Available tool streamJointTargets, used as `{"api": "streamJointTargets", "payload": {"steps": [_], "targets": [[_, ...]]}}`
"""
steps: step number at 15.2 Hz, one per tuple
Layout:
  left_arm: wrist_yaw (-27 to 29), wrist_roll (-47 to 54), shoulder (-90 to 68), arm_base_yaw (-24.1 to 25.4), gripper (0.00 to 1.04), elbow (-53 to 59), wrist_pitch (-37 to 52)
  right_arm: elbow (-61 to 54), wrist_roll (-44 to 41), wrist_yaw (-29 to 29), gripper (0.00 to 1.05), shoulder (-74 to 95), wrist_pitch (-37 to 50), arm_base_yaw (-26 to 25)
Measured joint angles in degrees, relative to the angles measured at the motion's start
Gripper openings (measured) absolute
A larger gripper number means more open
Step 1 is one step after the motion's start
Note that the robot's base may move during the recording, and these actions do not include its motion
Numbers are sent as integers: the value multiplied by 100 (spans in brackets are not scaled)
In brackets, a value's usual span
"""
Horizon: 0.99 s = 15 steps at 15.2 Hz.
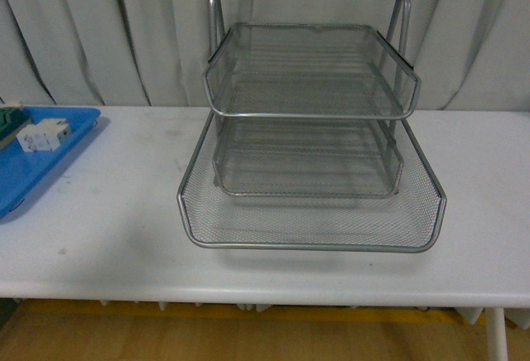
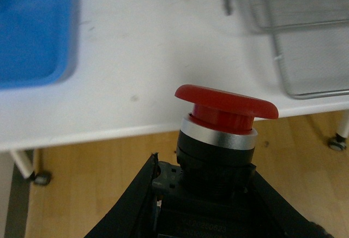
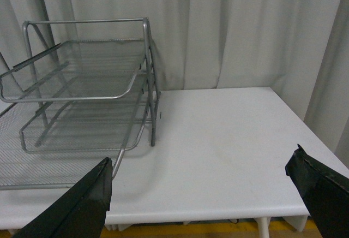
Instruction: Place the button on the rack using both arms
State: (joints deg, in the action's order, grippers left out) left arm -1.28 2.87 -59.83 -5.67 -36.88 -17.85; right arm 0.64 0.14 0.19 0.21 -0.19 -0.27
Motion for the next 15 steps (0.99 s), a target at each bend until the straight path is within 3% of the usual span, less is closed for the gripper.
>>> {"api": "streamJointTargets", "payload": {"steps": [2, 4, 8, 12, 13, 15], "targets": [[-26, -31, -922, -973, 36, -813, 308, 0, 0, -2, 98, 0, -2, 0], [0, 59, -1996, -1604, 36, -1641, 592, 0, 0, -2, 98, 0, -2, 0], [151, 522, -4238, -2216, 36, -3464, 608, 0, 0, -2, 98, 0, -2, 0], [236, 951, -5464, -2531, 36, -4339, 404, 0, 0, -2, 98, 0, -4, 0], [275, 1001, -5619, -2531, 42, -4393, 409, 0, 0, -2, 98, 0, -2, 0], [455, 1075, -5890, -2444, 64, -4494, 476, 0, 0, -2, 98, 0, -2, 0]]}}
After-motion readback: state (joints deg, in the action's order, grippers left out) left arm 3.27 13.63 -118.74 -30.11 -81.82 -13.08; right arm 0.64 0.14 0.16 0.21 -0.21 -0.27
